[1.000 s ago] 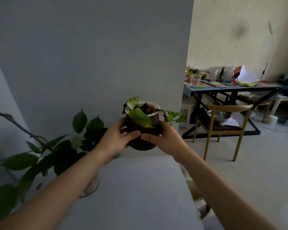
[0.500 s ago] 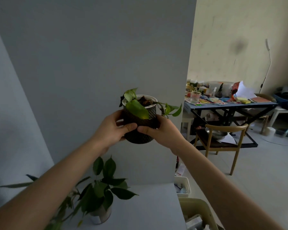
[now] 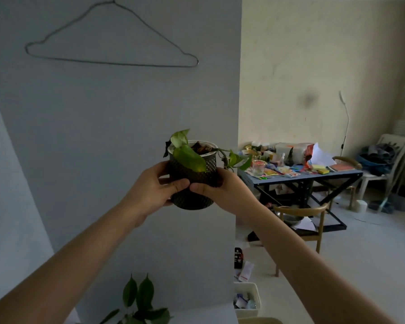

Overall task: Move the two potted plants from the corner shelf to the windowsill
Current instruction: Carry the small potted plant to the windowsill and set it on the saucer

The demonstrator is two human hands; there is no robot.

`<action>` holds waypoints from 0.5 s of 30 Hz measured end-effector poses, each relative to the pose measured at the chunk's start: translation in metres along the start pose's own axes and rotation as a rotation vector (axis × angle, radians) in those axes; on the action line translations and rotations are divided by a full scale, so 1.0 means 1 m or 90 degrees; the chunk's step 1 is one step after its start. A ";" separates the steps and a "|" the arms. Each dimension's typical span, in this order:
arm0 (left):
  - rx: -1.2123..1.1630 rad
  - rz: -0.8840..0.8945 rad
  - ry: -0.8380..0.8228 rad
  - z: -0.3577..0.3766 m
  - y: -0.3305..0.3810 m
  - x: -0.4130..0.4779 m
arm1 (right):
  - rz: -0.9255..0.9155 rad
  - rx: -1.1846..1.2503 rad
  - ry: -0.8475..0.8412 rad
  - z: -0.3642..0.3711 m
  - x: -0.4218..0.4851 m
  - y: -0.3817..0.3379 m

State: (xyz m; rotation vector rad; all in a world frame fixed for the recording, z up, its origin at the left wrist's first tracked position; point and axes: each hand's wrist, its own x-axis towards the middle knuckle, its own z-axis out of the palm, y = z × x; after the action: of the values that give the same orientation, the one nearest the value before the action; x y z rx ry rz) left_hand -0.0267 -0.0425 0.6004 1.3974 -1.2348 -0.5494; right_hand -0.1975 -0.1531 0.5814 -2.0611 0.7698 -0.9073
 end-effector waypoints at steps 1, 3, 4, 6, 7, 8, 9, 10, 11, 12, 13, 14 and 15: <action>-0.002 0.005 -0.008 0.002 0.008 0.006 | 0.003 -0.014 0.006 -0.009 0.002 -0.006; -0.010 0.014 -0.023 0.007 0.021 0.016 | 0.007 -0.029 0.019 -0.025 0.006 -0.015; -0.017 0.017 -0.030 0.010 0.026 0.021 | 0.009 -0.038 0.023 -0.033 0.008 -0.019; -0.026 0.025 -0.046 0.015 0.036 0.031 | 0.014 -0.065 0.036 -0.046 0.012 -0.025; -0.030 0.029 -0.059 0.019 0.040 0.037 | 0.018 -0.076 0.046 -0.052 0.012 -0.028; -0.034 0.035 -0.070 0.022 0.044 0.042 | 0.022 -0.080 0.058 -0.058 0.012 -0.029; -0.039 0.040 -0.083 0.025 0.048 0.048 | 0.028 -0.080 0.072 -0.064 0.013 -0.031; -0.048 0.044 -0.100 0.029 0.052 0.054 | 0.038 -0.076 0.088 -0.069 0.013 -0.031; -0.056 0.048 -0.116 0.033 0.055 0.059 | 0.048 -0.076 0.101 -0.075 0.012 -0.033; -0.063 0.055 -0.132 0.038 0.058 0.064 | 0.054 -0.080 0.112 -0.081 0.012 -0.034; -0.067 0.062 -0.147 0.042 0.061 0.069 | 0.060 -0.088 0.123 -0.087 0.010 -0.035; -0.071 0.071 -0.163 0.048 0.065 0.073 | 0.067 -0.094 0.139 -0.094 0.009 -0.036; -0.076 0.081 -0.178 0.055 0.069 0.077 | 0.077 -0.102 0.156 -0.101 0.006 -0.036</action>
State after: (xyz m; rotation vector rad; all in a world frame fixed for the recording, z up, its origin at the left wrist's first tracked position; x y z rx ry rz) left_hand -0.0730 -0.1214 0.6734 1.1611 -1.4774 -0.7355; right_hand -0.2663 -0.1769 0.6608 -2.0370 1.1180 -1.0718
